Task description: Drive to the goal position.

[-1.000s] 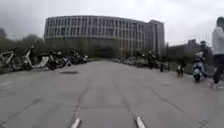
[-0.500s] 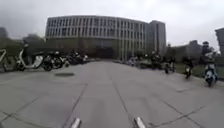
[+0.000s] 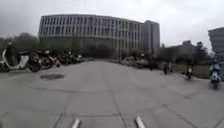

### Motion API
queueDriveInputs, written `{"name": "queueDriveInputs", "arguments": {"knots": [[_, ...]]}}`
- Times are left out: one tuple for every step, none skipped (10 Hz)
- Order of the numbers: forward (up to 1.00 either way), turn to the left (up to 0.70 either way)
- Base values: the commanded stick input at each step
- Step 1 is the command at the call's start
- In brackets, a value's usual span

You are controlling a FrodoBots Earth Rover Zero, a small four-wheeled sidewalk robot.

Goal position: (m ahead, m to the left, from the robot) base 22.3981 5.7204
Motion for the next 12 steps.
{"name": "queueDriveInputs", "arguments": {"knots": [[1.00, 0.06], [1.00, 0.05], [1.00, -0.31], [1.00, -0.34], [1.00, -0.26], [1.00, -0.07], [1.00, 0.06], [1.00, 0.06], [1.00, 0.06], [1.00, 0.06], [1.00, 0.06], [1.00, 0.06]]}}
